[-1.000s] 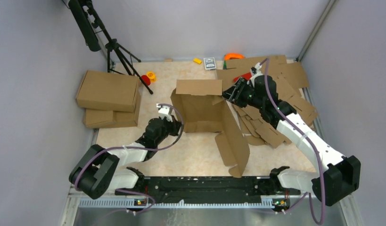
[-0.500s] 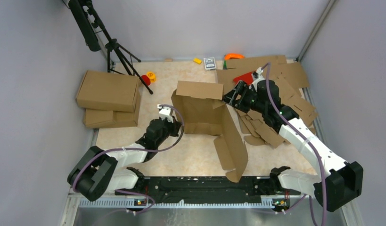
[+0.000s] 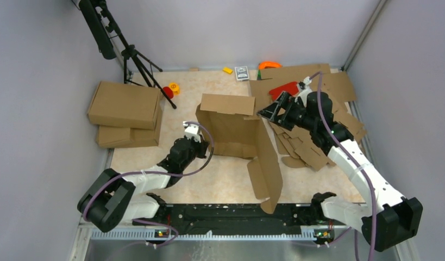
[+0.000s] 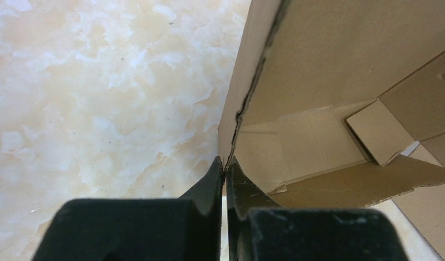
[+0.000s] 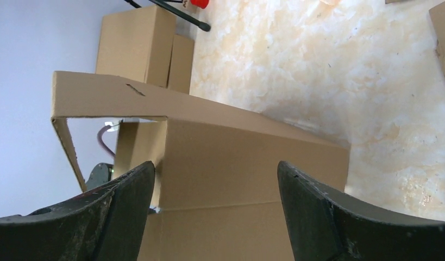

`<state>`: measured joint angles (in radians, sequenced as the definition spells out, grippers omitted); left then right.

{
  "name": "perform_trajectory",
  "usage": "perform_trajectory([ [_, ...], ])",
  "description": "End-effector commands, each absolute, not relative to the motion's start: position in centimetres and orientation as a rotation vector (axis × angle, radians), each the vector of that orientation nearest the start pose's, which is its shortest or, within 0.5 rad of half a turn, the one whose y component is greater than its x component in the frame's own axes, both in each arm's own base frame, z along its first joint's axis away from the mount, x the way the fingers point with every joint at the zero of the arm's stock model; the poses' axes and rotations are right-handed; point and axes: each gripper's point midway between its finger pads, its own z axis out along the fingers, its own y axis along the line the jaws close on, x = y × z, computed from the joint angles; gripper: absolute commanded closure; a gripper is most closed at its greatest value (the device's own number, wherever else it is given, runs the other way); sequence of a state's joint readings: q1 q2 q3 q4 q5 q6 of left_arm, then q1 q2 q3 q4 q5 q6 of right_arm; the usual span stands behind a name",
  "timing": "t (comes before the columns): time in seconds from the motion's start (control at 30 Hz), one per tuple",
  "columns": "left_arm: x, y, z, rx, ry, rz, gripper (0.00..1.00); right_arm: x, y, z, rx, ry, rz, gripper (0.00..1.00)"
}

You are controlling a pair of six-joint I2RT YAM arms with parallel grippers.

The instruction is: Fold the paper box

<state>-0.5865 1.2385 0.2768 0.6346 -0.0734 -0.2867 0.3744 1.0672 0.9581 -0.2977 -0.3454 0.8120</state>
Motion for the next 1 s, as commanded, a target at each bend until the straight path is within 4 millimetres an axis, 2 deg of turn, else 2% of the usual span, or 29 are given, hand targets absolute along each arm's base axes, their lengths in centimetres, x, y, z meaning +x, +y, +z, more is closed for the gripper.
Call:
perform_trajectory([
  [0.0,29.6,-19.1,9.2,0.230,1.879,-0.495,1.00,28.2,20.1,30.6,0.161,1.988,1.138,0.18],
  [0.23,29.6,-19.2,9.3,0.244,1.876,-0.481,1.00,28.2,20.0,32.9,0.188,1.875,1.240,0.17],
  [0.33,29.6,-19.2,9.3,0.253,1.876,-0.467,1.00,28.2,20.9,34.2,0.181,1.842,1.337,0.08],
  [0.43,29.6,-19.2,9.4,0.262,1.876,-0.452,1.00,29.0,21.3,34.8,0.219,1.840,1.370,0.07],
  [0.57,29.5,-19.2,9.4,0.273,1.876,-0.432,1.00,30.2,20.8,35.9,0.310,1.763,1.383,0.06],
  [0.67,29.5,-19.2,9.4,0.282,1.874,-0.418,1.00,31.1,20.5,35.5,0.364,1.762,1.363,0.06],
  [0.87,29.4,-19.4,9.3,0.300,1.873,-0.397,1.00,31.9,21.7,33.6,0.426,1.810,1.452,0.05],
  [0.97,29.3,-19.7,9.2,0.315,1.873,-0.385,1.00,32.1,22.0,32.8,0.415,1.855,1.423,0.05],
])
